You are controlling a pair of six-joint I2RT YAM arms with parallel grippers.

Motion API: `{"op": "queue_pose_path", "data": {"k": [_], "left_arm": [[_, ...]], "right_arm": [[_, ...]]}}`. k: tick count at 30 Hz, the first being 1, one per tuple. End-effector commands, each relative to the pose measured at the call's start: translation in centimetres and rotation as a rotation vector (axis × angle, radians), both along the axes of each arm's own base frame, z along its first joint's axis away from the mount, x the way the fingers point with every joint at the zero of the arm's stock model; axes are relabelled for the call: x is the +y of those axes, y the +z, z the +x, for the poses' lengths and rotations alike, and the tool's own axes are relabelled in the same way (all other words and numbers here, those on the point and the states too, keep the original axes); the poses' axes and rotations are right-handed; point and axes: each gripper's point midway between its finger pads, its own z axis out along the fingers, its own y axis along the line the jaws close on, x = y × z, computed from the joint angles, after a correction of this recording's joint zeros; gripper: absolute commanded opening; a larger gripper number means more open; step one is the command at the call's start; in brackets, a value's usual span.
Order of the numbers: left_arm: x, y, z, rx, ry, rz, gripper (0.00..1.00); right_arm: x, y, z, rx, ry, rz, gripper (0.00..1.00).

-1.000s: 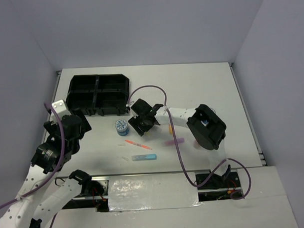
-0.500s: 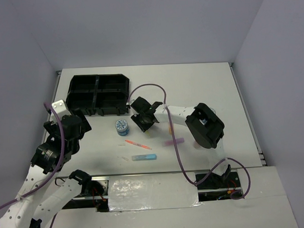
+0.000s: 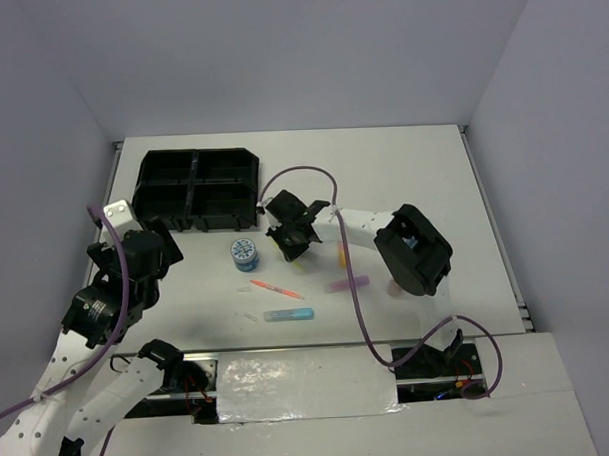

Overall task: Sort the stationery into containers
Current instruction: Pick up the pen from the center of the board.

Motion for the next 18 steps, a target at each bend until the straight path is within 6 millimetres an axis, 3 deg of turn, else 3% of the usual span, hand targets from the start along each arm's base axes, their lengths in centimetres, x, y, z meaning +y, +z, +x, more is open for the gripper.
{"op": "queue_pose_path", "data": {"k": [1, 2, 3, 5, 8, 10, 12, 15, 17, 18], "left_arm": [[0.2, 1.1, 0.0, -0.029, 0.008, -0.01, 0.99], [0.2, 1.5, -0.1, -0.043, 0.019, -0.031, 0.99], [0.4, 1.1, -0.9, -0.013, 0.034, -0.049, 0.99], [-0.5, 1.7, -1.3, -0.033, 0.063, -0.173, 0.99], [-2.2, -0.6, -2.1, 0.035, 0.109, -0.346, 0.99], [-4.1, -2.3, -1.5, 0.051, 0.117, -0.47, 0.99], [-5.1, -5.2, -1.2, 0.11, 0.142, -0.513, 0.99], [-7.4, -8.6, -0.5, 0.179, 0.225, -0.613, 0.99], [-8.6, -9.7, -0.5, 0.205, 0.242, -0.62, 0.99], [-9.2, -10.6, -0.3, 0.224, 0.294, -0.641, 0.99]], "right_arm": [[1.3, 4.1, -1.3, 0.003, 0.0, 0.126, 0.0], [1.3, 5.5, -1.2, -0.017, -0.021, 0.147, 0.0], [1.0, 8.5, -0.8, -0.077, -0.046, 0.185, 0.0], [-0.1, 11.2, -0.6, -0.139, -0.102, 0.211, 0.0], [-3.0, 17.9, -0.7, -0.281, -0.214, 0.295, 0.0], [-4.4, 19.0, -1.2, -0.309, -0.241, 0.299, 0.0], [-5.6, 20.9, -2.2, -0.33, -0.255, 0.322, 0.0], [-7.6, 21.3, -3.4, -0.347, -0.277, 0.315, 0.0], [-8.9, 22.4, -4.2, -0.379, -0.292, 0.335, 0.0], [-9.5, 22.0, -4.5, -0.378, -0.298, 0.329, 0.0]]}}
